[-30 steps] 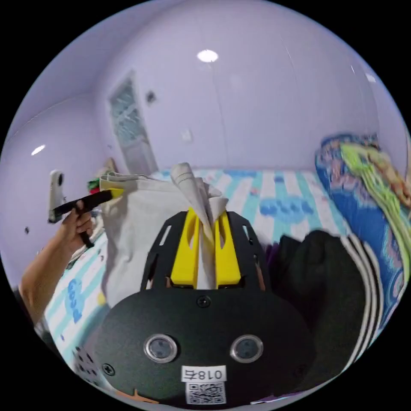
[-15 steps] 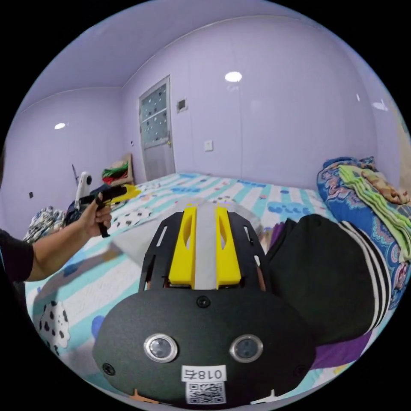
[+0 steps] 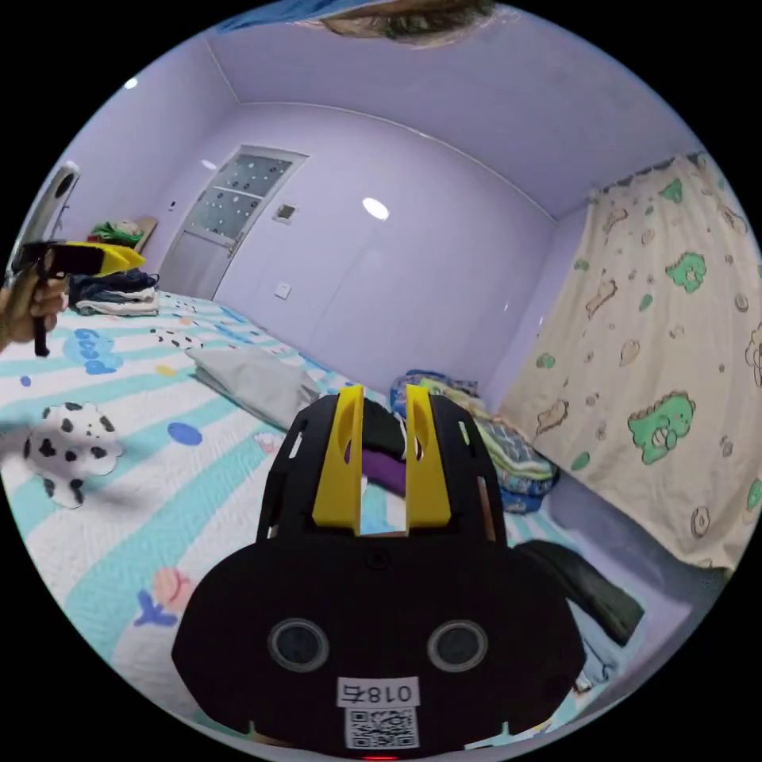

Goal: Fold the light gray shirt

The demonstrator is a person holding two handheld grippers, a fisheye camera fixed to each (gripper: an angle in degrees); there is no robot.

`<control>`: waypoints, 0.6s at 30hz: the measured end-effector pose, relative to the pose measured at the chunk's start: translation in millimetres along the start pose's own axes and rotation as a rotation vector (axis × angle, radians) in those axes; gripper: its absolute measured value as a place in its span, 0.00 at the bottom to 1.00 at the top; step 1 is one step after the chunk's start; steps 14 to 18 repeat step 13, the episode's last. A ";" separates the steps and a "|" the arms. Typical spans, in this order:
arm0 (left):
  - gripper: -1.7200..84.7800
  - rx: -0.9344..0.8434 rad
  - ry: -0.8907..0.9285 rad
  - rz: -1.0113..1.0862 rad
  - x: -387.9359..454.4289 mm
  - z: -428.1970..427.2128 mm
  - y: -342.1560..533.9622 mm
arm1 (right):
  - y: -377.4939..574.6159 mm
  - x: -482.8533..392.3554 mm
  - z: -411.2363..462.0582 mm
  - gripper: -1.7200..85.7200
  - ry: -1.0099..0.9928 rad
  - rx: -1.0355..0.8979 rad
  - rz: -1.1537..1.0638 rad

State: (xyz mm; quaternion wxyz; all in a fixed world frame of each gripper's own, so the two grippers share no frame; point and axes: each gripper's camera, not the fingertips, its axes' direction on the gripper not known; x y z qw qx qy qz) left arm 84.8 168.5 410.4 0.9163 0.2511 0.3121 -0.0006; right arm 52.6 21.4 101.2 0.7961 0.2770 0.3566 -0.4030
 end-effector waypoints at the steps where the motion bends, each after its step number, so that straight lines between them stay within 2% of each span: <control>1: 0.18 0.010 0.042 -0.002 10.3 -0.4 -0.9 | 8.5 19.2 -18.5 0.09 -0.008 -0.029 0.051; 5: 0.06 0.012 0.180 0.155 81.8 -8.1 -28.1 | 37.8 91.2 -67.1 0.05 0.169 -0.097 0.182; 9: 0.10 0.052 0.385 0.023 101.4 -22.4 -48.6 | 105.2 200.8 -93.0 0.08 0.335 -0.339 0.321; 13: 0.16 -0.023 0.520 -0.020 121.6 -30.8 -56.9 | 169.4 269.0 -98.6 0.11 0.377 -0.613 0.211; 18: 0.16 -0.023 0.520 -0.020 121.6 -30.8 -56.9 | 169.4 269.0 -98.6 0.11 0.377 -0.613 0.211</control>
